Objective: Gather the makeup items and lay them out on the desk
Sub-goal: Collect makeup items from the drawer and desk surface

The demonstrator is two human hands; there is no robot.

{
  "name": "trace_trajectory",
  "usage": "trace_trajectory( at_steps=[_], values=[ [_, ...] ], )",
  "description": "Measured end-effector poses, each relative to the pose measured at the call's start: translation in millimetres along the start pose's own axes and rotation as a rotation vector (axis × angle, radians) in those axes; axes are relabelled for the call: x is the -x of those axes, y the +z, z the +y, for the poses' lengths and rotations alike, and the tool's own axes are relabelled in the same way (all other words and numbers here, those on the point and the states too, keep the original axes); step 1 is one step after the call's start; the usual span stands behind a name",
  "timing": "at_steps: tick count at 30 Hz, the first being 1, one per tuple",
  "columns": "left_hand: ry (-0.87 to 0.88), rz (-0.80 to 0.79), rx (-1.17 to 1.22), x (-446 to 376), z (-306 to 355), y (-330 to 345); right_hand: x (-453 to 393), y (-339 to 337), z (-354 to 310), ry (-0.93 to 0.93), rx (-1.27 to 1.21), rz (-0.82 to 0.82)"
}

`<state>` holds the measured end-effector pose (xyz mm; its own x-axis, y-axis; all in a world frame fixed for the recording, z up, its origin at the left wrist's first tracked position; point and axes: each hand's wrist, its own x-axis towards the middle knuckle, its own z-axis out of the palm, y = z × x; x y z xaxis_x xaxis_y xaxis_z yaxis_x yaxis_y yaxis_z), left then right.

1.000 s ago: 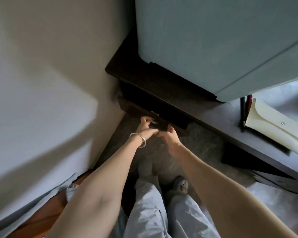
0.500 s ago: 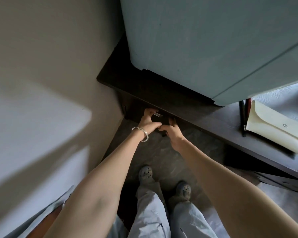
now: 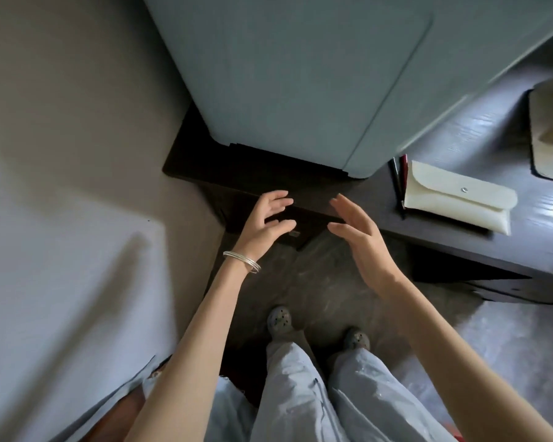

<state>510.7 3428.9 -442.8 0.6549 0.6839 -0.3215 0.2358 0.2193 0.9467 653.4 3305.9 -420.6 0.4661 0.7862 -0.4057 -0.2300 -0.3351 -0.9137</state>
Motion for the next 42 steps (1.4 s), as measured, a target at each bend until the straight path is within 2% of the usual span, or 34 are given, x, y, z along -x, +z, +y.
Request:
trace_trajectory(
  at_steps=[8, 13, 19, 27, 35, 42],
  values=[
    [0.084, -0.195, -0.075, 11.3, 72.9, 80.7, 55.0, -90.0, -41.5, -0.139, -0.096, 0.178],
    [0.113, -0.249, -0.136, 3.8, 96.3, 137.6, 75.0, -150.6, -44.3, -0.173, -0.132, 0.263],
    [0.129, -0.244, -0.122, -3.7, 105.2, 215.2, 91.2, -234.2, -45.5, -0.207, -0.114, 0.289],
    [0.099, -0.123, -0.032, -28.9, 110.0, 325.5, 100.8, -355.9, -57.3, -0.161, -0.013, 0.232],
    [0.032, -0.013, -0.008, -42.2, 108.8, 349.1, 77.7, -400.4, -74.3, -0.134, 0.102, 0.090],
    [-0.024, -0.012, -0.020, -79.4, 109.4, 334.2, 34.2, -390.7, -81.9, -0.105, 0.052, 0.111]
  ],
)
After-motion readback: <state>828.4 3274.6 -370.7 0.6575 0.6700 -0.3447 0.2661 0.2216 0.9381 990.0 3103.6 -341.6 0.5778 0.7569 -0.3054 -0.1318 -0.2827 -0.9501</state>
